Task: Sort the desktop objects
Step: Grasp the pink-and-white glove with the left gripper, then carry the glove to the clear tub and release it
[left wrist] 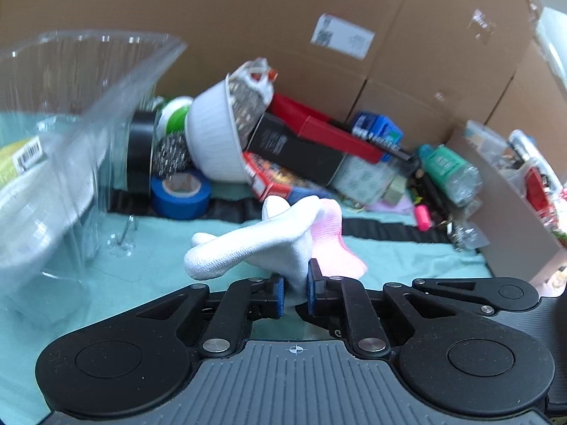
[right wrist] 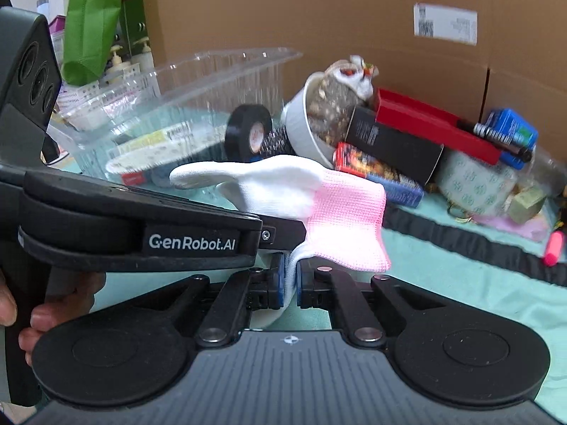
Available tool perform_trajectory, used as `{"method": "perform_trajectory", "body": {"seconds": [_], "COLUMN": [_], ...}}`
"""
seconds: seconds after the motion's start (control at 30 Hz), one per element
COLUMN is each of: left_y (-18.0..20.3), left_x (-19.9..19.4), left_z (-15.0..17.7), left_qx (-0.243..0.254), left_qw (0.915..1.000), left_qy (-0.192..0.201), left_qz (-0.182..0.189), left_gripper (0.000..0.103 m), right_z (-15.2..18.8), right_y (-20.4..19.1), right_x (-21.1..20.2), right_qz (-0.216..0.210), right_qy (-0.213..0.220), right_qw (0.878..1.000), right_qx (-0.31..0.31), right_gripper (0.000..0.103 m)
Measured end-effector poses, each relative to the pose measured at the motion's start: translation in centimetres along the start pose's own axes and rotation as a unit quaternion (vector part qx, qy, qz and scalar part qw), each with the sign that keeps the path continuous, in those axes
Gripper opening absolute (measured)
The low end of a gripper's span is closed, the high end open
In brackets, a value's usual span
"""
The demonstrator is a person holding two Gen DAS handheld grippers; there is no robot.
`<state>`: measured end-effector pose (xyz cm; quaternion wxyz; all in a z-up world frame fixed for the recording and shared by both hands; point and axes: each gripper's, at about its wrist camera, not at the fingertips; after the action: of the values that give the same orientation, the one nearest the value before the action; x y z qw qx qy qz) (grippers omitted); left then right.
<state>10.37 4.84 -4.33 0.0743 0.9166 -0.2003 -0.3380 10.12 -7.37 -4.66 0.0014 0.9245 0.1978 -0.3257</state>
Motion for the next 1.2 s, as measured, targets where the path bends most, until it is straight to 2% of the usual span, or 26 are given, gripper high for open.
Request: {"method": "perform_trajectory", "body": {"seconds": [0.33,0.63,0.8,0.93,1.2], "left_y": [-0.1,-3.7,-7.5,-10.2,-16.6], "left_x": [-7.0,-12.4,-13.2,-12.3,-8.1], "left_z": [-1.6,-4.6,-7.0,-8.7,-11.0], "left_qx": [-0.005,-0.017,-0.044,-0.046,-0.066], "left_qw": [0.9972,0.9893,0.987,0.9867,0.9912], "left_qy": [0.074,0.138,0.143,0.14,0.105], "left_qz": [-0.007,-0.045,-0.057,-0.068,-0.045], "left_gripper": [0.01,0.01,0.01,0.011,0.015], "right_z": [-2.9,-7.8,-10.8,-12.9,-15.2], "right_y": [-3.4,-7.9,-9.5,-10.4,-10.5], "right_x": [-4.1,-3.6,-1.2,1.3,7.3], "right_qz": [-0.02,-0.058,-0.083,-0.091,-0.085], "right_qy": [0.058,0.098,0.099,0.091,0.05], "right_qw": [0.998,0.992,0.989,0.989,0.993], "right_qx": [-0.017,-0.061,-0.067,-0.071,-0.071], "right_gripper": [0.008,0.008,0.008,0.008,0.008]}}
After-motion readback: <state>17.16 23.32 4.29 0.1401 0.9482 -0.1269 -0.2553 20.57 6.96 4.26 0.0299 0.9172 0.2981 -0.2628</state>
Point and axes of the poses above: each gripper's, at about its wrist camera, not at the fingertips, and x roughly the way its jaws point, y to its right, z to its underside, and after that the axes turned 4 degrees about x, right-handed
